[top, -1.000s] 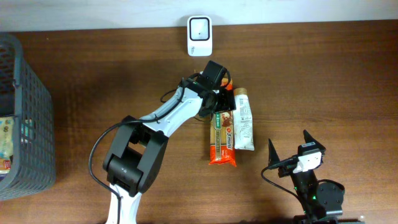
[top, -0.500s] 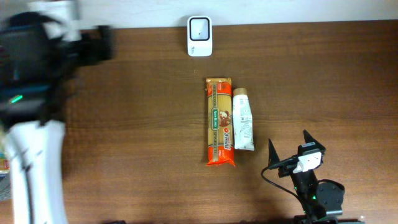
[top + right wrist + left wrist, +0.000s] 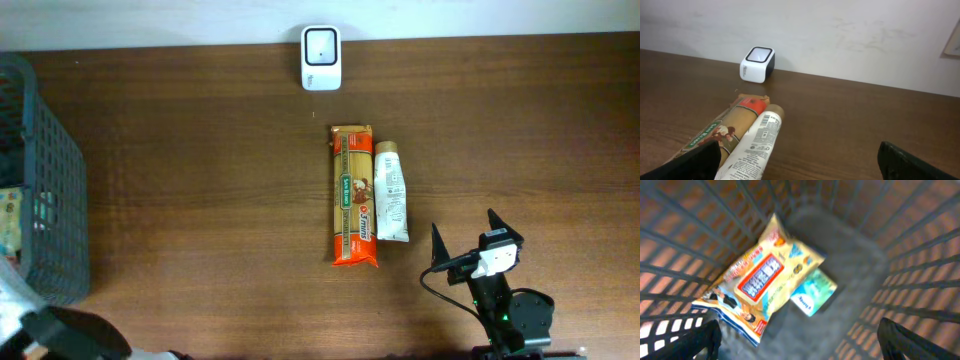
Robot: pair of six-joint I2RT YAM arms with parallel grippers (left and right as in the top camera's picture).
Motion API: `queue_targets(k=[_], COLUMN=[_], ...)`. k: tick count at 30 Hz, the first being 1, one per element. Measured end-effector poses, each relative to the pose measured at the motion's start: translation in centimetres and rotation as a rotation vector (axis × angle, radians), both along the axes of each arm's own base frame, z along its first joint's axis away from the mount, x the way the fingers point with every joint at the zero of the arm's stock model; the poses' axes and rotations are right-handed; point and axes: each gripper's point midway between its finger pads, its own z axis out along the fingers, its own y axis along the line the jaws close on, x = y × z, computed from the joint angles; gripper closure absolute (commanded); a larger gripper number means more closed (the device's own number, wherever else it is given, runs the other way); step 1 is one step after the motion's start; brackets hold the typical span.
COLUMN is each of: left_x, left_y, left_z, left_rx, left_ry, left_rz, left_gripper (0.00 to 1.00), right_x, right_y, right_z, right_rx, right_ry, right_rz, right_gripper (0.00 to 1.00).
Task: Scan the item barcode
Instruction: 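Grasp the small green-white tissue pack in the basket, left gripper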
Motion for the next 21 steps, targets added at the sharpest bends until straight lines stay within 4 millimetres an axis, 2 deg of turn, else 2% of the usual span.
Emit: queue_targets(k=[4, 7, 9, 11, 16, 17, 18, 19, 20, 21], left_x=[0.6, 1.7, 2.3, 3.1, 3.4, 3.3, 3.3, 3.5, 3.5, 3.6], left_y=[0.7, 1.0, 1.4, 2.1, 2.0, 1.8, 1.6, 1.6, 1.6, 1.5], left_z=[-6.4, -10.6, -11.8, -14.1, -19.7, -20.8, -21.7, -21.8, -21.8, -21.8], left_rx=[-0.08, -0.127, -0.123, -0.128, -0.201, -0.22, -0.239, -0.239, -0.239, -0.243], left_ry=[0.186, 0.258, 0.272, 0.292, 0.368, 0.382, 0.391, 0.386, 0.383, 0.38], left_rz=[-0.131, -0.225, -0.261, -0.295, -0.351, -0.366, -0.378, -0.387, -0.388, -0.4], left_gripper=[0.09, 0.15, 0.16, 0.25, 0.29, 0.33, 0.46, 0.52, 0.75, 0.92], right_x=[0.0, 0.0, 0.0, 0.0, 0.0, 0.0, 0.0, 0.0, 0.0, 0.0], right_y=[0.0, 0.0, 0.0, 0.0, 0.0, 0.0, 0.0, 0.0, 0.0, 0.0], right_z=[0.0, 0.0, 0.0, 0.0, 0.0, 0.0, 0.0, 0.0, 0.0, 0.0], right_rx=[-0.001, -0.001, -0.001, 0.0, 0.0, -0.001, 0.0, -0.001, 0.0, 0.0], right_ry=[0.0, 0.0, 0.0, 0.0, 0.0, 0.0, 0.0, 0.0, 0.0, 0.0], right_rz=[0.0, 0.0, 0.0, 0.0, 0.0, 0.0, 0.0, 0.0, 0.0, 0.0], right_gripper=[0.01, 0.01, 0.01, 0.01, 0.01, 0.01, 0.01, 0.01, 0.01, 0.01])
